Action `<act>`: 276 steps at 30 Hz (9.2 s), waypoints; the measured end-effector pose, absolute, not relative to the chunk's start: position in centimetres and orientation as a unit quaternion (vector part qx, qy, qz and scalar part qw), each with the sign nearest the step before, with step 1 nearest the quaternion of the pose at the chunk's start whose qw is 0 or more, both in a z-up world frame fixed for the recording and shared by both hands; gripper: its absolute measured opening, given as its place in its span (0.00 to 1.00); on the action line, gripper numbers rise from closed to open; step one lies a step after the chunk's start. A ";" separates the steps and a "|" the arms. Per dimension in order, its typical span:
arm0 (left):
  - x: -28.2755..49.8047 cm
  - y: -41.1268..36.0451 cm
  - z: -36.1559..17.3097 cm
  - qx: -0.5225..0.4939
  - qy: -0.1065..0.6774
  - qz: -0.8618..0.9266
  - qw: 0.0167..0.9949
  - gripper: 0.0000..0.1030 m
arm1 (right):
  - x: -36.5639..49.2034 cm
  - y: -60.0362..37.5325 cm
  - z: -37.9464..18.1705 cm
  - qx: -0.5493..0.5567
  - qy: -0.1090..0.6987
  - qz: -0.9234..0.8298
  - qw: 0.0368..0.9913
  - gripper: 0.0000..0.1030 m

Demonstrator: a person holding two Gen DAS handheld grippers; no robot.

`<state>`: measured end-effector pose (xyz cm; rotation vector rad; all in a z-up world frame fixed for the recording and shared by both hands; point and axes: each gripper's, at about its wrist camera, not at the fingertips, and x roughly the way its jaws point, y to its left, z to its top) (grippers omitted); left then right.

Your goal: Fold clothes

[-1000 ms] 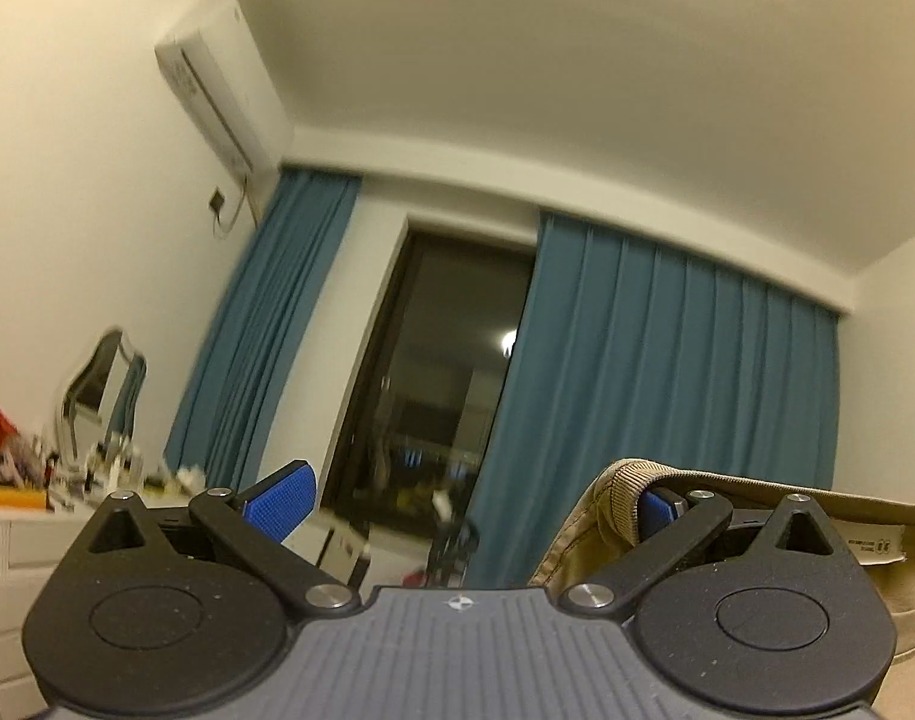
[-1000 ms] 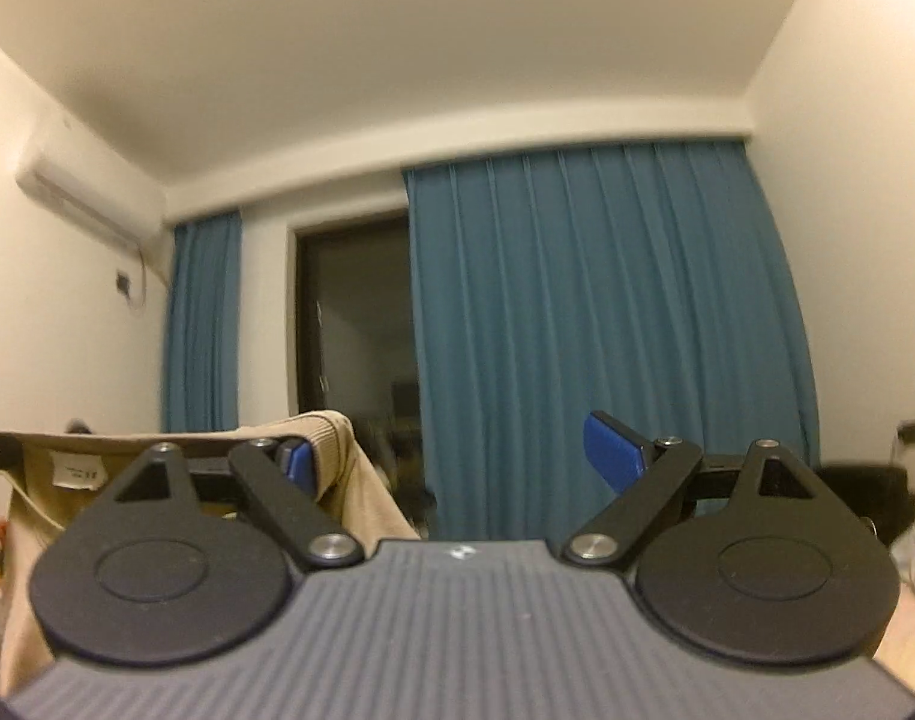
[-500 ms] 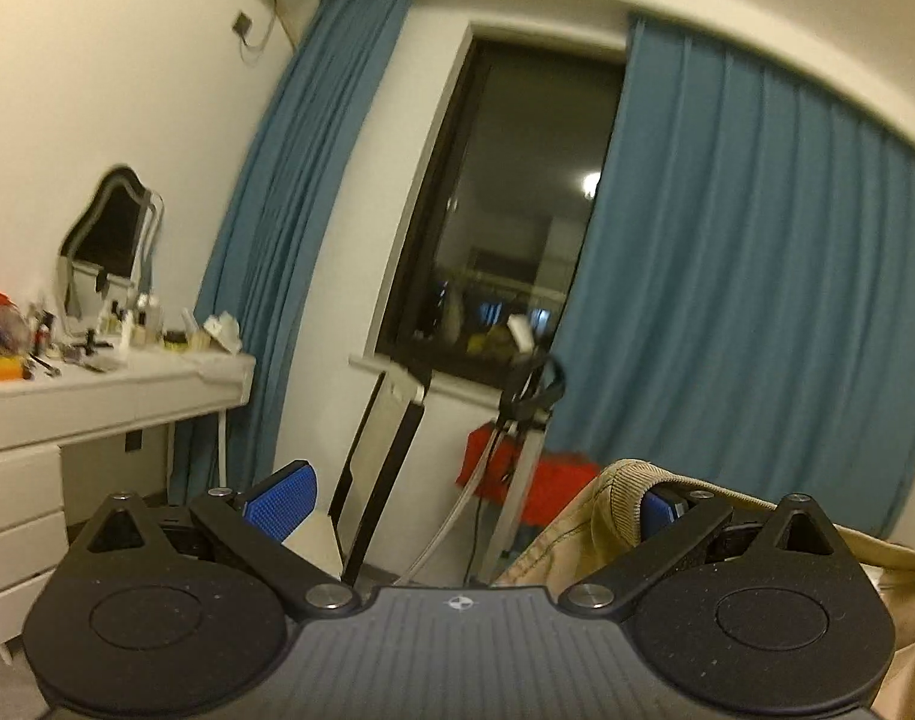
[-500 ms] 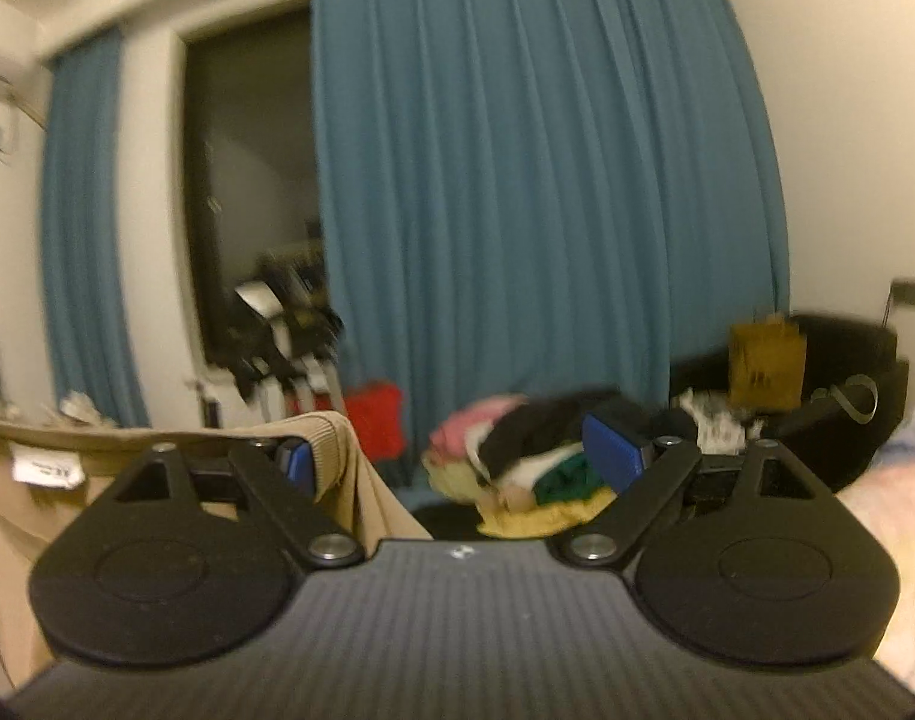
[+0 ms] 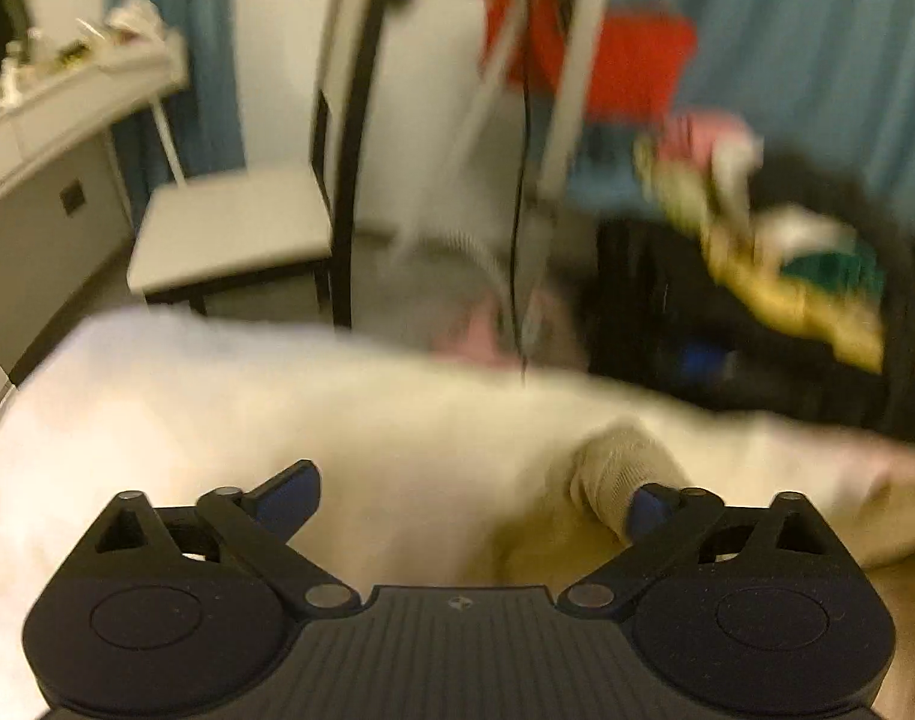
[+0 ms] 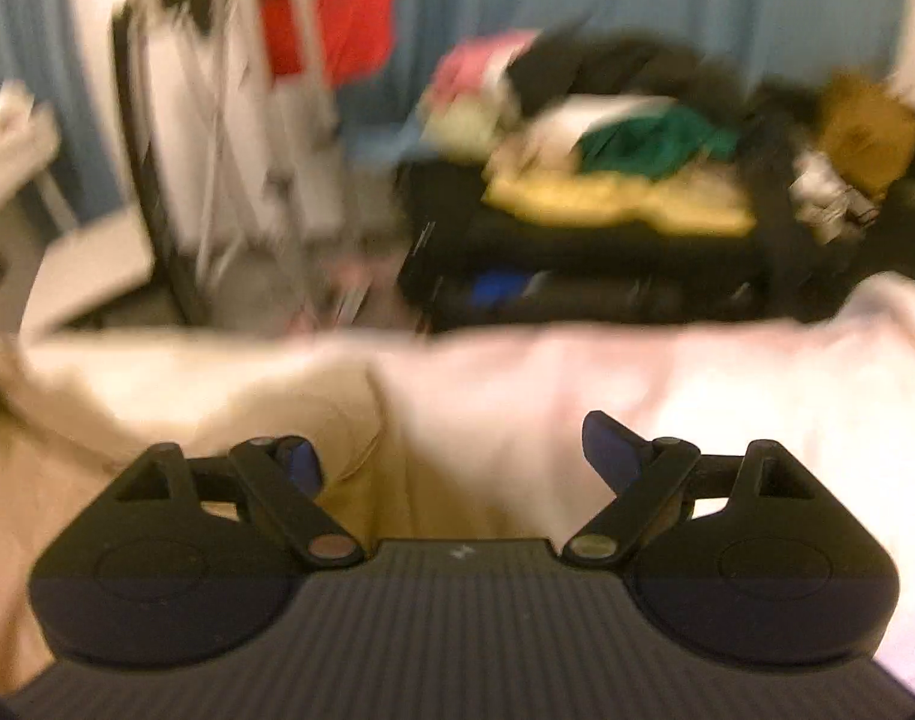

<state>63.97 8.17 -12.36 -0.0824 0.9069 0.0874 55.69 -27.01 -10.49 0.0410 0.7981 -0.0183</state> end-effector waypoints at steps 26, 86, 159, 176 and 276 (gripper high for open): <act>18.4 3.7 2.8 -0.060 0.216 0.006 0.975 0.99 | 17.0 -24.6 2.6 0.117 0.190 0.060 0.973 0.85; 22.0 16.2 1.5 -0.144 0.312 0.076 0.936 0.70 | 20.4 -25.2 -9.6 0.187 0.212 0.025 0.959 0.85; 16.8 -5.8 -10.4 -0.113 0.273 -0.070 0.953 0.78 | 42.9 -40.4 -10.2 0.180 0.192 -0.042 0.964 0.07; 16.5 -6.1 -10.1 -0.091 0.273 -0.072 0.955 0.78 | 40.7 -39.5 -6.6 0.112 0.231 -0.067 0.964 0.85; 14.8 -4.1 -9.4 -0.178 0.276 -0.143 0.934 0.83 | 34.4 -46.2 -20.6 0.534 0.139 -0.045 0.833 0.12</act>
